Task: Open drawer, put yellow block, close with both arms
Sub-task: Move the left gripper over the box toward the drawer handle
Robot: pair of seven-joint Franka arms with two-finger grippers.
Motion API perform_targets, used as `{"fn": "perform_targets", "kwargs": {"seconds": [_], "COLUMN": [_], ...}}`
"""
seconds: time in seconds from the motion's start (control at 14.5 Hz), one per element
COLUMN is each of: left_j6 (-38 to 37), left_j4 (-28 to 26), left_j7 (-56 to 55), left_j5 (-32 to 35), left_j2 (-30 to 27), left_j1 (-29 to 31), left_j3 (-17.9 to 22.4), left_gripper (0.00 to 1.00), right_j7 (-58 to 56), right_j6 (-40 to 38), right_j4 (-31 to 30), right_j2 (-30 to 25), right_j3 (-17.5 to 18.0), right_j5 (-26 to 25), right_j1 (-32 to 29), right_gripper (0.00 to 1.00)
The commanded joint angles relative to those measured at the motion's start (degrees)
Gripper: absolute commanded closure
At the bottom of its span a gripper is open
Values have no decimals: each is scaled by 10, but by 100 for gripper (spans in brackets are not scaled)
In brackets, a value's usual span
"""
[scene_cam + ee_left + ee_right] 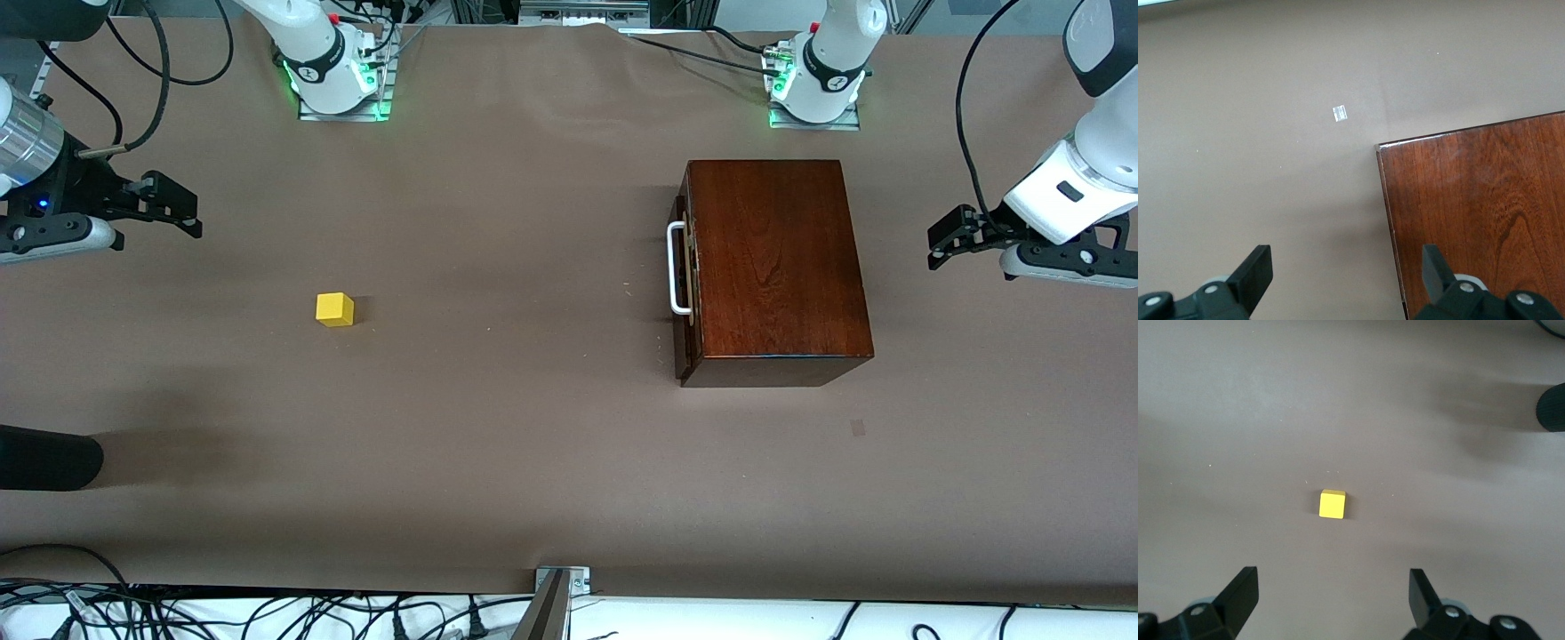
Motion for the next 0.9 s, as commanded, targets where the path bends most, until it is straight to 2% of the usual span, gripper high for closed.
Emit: {"fn": "perform_targets", "kwargs": {"seconds": [0.0,0.14,0.41,0.55,0.83], "left_j6": [-3,-5,-62,-73,-92], "left_j4": [8,12,80,81,82], "left_j7": [9,11,6,-2,-44], "left_j5": [2,2,2,-14,-25], "left_j2": [-1,1,41,45,78], "left_j1": [1,2,-8,-18,-31], "left_j3": [-3,-2,-5,-23,-96], "left_gripper": [0,0,0,0,0], "right_j7": [-6,-6,-6,-6,-6], "right_j6": [-3,-2,3,2,5], "right_j4": [2,2,4,4,5], "right_j2": [-5,-5,-2,-2,-1], "right_j3": [0,0,0,0,1], "right_j5": [4,4,4,4,3], "right_j1": [0,0,1,1,2], "right_gripper": [0,0,0,0,0]}}
